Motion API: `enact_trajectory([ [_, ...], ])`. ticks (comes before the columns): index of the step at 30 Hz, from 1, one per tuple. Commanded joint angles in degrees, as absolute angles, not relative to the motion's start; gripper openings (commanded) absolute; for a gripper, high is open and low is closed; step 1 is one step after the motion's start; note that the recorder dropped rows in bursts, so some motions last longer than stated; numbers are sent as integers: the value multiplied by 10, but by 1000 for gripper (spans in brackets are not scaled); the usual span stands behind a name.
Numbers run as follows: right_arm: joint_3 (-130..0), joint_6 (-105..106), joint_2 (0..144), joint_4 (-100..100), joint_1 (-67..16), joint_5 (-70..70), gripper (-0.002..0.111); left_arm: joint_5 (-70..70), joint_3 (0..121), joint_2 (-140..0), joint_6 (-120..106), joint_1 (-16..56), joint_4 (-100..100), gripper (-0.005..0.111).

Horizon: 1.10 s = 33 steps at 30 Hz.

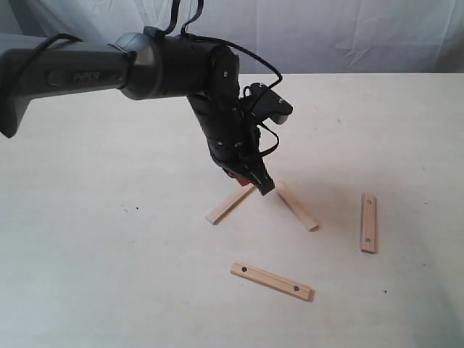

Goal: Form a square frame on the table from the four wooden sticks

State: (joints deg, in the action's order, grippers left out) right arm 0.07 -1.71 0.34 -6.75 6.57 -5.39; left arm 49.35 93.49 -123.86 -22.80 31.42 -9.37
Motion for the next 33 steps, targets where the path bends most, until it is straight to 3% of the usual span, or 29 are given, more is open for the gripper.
enact_trajectory([
  [1, 0, -15, 0, -70, 69, -58, 0, 528, 939, -1244, -214, 316, -65, 11],
  [7, 0, -15, 0, -70, 69, -57, 0, 512, 939, -1261, -179, 316, -42, 43],
  [17, 0, -15, 0, -70, 69, -57, 0, 495, 935, -1297, -147, 316, -32, 44],
  [20, 0, -15, 0, -70, 69, -57, 0, 498, 930, -1301, -137, 316, -31, 39],
  [27, 0, -15, 0, -71, 69, -58, 0, 506, 930, -1304, -140, 316, -28, 0],
  [33, 0, -15, 0, -72, 69, -58, 0, 508, 950, -1287, -141, 316, -27, 0],
])
